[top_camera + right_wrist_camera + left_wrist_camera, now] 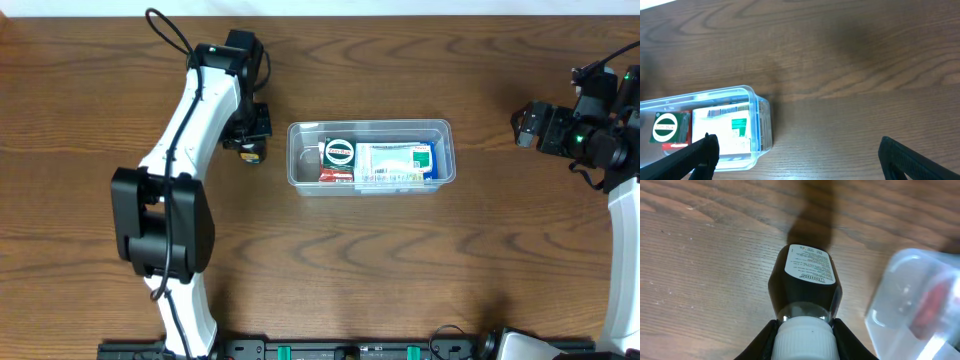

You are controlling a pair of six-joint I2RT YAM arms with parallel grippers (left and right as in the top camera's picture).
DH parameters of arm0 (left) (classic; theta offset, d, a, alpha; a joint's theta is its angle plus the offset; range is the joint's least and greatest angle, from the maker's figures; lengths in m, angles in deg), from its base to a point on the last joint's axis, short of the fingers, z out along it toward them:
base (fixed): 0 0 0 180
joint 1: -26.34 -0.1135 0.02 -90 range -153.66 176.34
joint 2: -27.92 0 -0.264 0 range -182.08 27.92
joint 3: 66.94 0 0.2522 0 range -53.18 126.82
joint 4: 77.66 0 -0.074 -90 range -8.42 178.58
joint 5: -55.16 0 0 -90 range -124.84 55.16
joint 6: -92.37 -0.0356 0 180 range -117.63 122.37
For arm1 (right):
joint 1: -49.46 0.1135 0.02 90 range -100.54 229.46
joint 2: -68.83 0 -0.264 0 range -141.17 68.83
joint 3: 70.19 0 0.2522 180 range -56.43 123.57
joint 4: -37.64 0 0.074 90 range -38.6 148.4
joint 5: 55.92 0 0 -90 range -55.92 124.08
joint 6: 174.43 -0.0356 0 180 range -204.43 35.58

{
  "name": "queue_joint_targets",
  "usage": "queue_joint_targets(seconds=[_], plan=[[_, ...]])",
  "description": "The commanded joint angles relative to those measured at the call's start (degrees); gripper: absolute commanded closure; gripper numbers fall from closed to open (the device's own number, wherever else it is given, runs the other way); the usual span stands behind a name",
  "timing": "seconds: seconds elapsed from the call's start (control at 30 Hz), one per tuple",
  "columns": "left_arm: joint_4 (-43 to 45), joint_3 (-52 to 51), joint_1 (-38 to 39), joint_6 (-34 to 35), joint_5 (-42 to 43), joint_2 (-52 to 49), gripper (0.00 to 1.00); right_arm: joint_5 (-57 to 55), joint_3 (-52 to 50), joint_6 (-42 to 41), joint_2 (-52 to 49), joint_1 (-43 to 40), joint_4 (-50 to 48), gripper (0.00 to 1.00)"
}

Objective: Pack container
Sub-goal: 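Lift the bottle and carry it toward the container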

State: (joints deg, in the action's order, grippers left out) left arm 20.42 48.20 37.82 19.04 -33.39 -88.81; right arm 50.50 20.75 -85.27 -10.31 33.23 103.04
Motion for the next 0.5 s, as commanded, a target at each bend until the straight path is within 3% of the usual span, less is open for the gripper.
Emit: queue_joint_targets(seconds=[0.0,0.47], plan=[[-0.3,0.7,1.6,-0.2,-0.3,5.2,0.73,-0.1,0.8,-0.4,0.0,-0.3,0.1,0.01],[-1.8,0.7,10.1,-12.0,1.1,18.3,0.73,-0.1,0.8,-0.4,0.0,-0.3,0.1,0.01]])
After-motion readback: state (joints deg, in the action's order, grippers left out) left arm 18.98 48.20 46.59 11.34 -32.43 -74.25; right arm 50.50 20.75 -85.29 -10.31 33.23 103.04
